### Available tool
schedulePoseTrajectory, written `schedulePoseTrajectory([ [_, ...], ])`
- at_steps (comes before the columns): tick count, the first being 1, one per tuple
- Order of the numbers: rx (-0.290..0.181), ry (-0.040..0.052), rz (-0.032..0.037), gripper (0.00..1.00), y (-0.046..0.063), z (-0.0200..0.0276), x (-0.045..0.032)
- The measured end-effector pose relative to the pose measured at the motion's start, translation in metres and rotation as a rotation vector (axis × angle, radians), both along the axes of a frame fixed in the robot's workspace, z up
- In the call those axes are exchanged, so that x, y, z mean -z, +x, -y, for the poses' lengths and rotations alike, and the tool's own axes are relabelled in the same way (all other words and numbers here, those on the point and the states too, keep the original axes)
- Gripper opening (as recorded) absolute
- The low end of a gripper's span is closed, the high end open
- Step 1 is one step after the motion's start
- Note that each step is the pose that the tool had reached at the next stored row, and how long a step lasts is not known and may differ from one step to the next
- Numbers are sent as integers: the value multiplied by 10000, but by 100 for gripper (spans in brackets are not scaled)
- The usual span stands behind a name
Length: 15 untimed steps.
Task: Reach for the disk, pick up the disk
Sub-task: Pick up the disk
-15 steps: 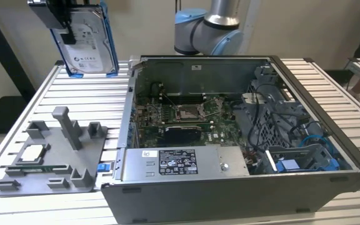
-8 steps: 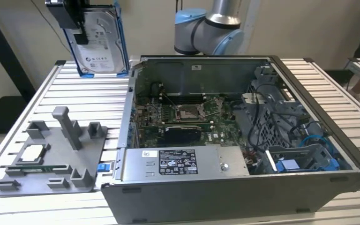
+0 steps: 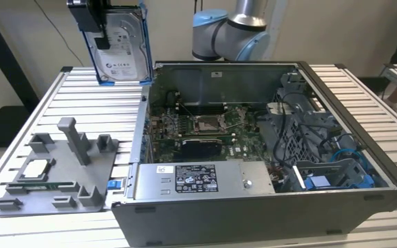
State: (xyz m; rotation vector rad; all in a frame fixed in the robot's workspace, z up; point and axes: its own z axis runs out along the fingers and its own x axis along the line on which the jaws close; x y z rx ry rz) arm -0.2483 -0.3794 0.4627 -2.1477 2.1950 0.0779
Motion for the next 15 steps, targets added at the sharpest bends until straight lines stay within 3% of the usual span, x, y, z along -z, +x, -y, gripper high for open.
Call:
schedulePoseTrajectory([
  [7, 2, -1, 0, 0, 226, 30, 1],
  [15, 26, -29, 1, 0, 358, 36, 1],
])
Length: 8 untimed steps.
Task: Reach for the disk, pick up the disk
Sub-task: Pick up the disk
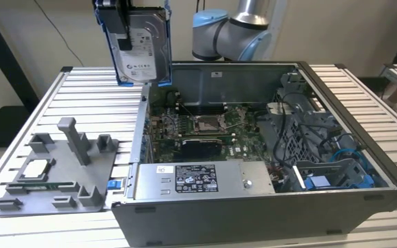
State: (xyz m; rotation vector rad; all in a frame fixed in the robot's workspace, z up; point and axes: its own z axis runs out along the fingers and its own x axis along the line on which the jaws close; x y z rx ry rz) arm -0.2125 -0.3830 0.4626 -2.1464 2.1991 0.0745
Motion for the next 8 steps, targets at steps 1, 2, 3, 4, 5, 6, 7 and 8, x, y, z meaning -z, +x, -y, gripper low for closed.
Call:
schedulePoseTrajectory([
  [1, 2, -4, -1, 0, 27, 0, -1],
  [2, 3, -4, 0, 0, 58, 0, 0],
  [3, 2, -4, -1, 0, 93, 0, 0],
  [4, 2, -4, -5, 0, 129, 0, -1],
  [5, 2, -4, -8, 0, 170, 0, 0],
  [6, 2, -5, -12, 0, 210, 0, 0],
  [7, 2, -5, -15, 0, 251, 0, 0],
  [8, 2, -4, -18, 0, 289, 0, 0],
])
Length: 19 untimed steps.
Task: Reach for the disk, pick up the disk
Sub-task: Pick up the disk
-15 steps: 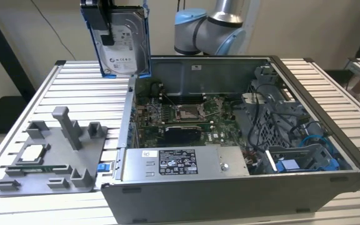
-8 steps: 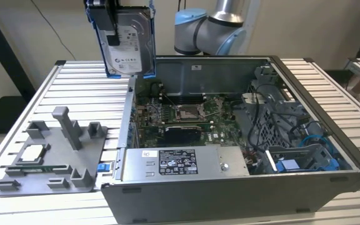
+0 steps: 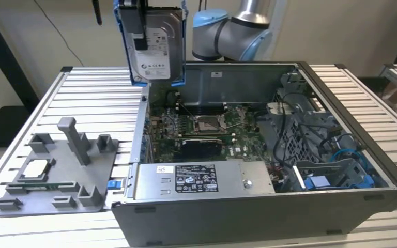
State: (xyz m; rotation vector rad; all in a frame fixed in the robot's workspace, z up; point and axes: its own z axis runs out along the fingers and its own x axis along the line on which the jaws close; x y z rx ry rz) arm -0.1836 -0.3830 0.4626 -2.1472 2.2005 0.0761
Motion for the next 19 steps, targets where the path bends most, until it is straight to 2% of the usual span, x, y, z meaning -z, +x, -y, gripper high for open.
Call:
schedulePoseTrajectory([
  [7, 0, -17, -13, 0, 259, 1, 0],
  [13, 1, -186, -16, 0, 477, 1, 5],
  [19, 0, -191, -18, 0, 661, 1, 11],
])
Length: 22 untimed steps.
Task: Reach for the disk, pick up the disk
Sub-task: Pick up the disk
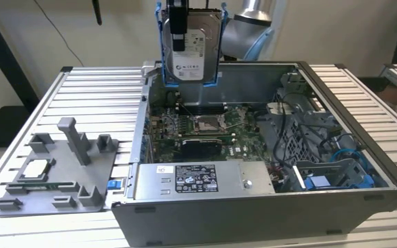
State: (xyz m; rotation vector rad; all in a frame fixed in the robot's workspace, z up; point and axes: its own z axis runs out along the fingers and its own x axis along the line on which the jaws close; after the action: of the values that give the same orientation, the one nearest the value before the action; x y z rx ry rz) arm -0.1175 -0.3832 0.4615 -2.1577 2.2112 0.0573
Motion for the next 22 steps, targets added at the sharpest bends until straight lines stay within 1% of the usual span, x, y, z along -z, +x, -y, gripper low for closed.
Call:
schedulePoseTrajectory([
  [7, 1, -3, -2, 0, 97, 0, 0],
  [22, 5, -2, -2, 0, 108, 0, 0],
])
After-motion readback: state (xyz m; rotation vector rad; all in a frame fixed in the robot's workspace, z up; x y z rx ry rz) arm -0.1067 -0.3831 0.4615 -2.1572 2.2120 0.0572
